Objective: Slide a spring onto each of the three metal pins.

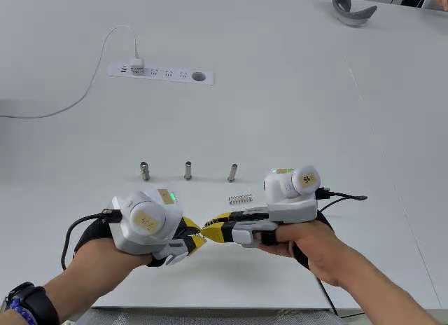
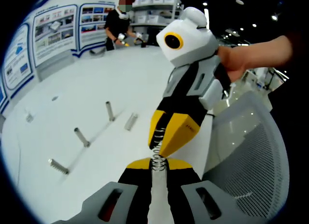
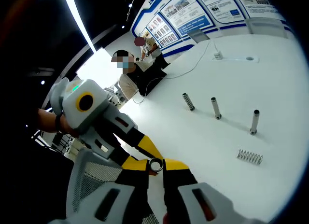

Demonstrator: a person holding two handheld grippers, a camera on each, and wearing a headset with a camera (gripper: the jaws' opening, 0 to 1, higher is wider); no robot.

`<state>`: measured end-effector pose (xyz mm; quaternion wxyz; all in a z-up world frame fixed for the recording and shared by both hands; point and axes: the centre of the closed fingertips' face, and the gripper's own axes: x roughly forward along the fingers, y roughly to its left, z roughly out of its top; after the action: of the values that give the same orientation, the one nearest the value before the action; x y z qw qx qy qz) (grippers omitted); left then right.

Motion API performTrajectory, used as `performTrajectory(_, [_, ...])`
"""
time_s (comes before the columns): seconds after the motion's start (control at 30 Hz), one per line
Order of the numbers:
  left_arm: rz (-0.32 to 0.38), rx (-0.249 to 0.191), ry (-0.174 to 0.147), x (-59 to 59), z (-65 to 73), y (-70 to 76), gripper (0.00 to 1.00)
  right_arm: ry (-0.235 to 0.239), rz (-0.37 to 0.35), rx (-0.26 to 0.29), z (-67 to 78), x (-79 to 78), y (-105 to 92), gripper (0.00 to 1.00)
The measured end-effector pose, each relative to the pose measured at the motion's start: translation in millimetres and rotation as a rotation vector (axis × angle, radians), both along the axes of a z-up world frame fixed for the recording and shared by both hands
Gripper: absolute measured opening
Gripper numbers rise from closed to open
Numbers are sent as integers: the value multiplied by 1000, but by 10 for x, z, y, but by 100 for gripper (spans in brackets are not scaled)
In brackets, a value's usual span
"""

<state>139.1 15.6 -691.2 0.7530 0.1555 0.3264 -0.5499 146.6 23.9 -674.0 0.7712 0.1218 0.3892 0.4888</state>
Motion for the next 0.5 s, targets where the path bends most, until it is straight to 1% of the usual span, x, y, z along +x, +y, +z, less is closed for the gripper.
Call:
performTrajectory(0.13, [-8, -1, -2, -8, 0, -14, 10, -7, 20, -18, 0, -12, -9, 12])
performTrajectory(0.3, [-28, -9, -9, -15, 19, -36, 10, -27, 70, -52, 10, -38, -36, 12])
performTrajectory(0.5, [-58, -6, -22, -24, 36, -43, 10, -44, 136, -89, 20, -72, -41, 12])
